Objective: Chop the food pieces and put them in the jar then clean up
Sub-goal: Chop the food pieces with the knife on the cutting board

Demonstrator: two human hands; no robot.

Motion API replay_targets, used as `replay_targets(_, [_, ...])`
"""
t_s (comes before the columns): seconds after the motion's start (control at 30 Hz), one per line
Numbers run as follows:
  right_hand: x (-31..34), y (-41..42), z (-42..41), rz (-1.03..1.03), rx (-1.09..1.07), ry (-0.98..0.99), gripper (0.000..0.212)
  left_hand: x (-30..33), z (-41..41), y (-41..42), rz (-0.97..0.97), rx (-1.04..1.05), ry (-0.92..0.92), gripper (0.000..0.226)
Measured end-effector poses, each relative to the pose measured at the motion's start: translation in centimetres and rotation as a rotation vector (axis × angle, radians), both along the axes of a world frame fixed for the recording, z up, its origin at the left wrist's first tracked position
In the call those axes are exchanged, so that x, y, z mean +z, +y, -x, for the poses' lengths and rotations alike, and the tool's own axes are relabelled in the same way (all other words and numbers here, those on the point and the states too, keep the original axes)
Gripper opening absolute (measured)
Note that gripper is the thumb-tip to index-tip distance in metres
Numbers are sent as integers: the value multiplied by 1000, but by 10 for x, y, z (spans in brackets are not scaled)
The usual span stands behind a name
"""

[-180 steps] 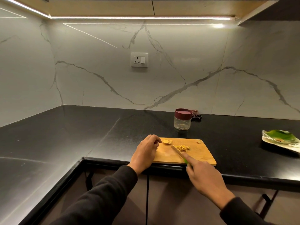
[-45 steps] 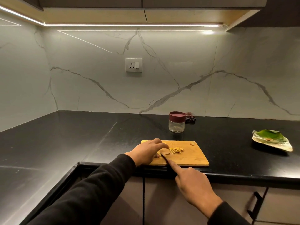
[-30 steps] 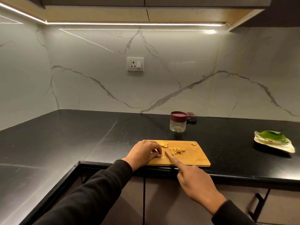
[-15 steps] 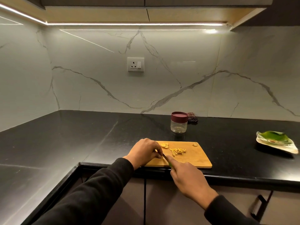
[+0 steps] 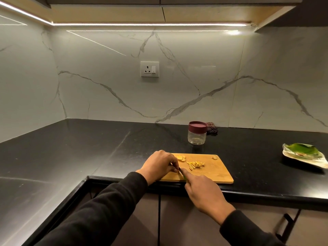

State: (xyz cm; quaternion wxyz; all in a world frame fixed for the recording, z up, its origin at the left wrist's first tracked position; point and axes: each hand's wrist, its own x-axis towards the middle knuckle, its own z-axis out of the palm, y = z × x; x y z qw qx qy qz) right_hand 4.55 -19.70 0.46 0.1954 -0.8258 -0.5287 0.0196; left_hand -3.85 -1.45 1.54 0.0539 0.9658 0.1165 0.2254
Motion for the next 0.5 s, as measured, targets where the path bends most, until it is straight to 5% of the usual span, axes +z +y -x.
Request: replay_targets(0.5, [-2, -31, 7, 60, -14, -112, 58, -1, 0, 1, 72, 26, -6, 15])
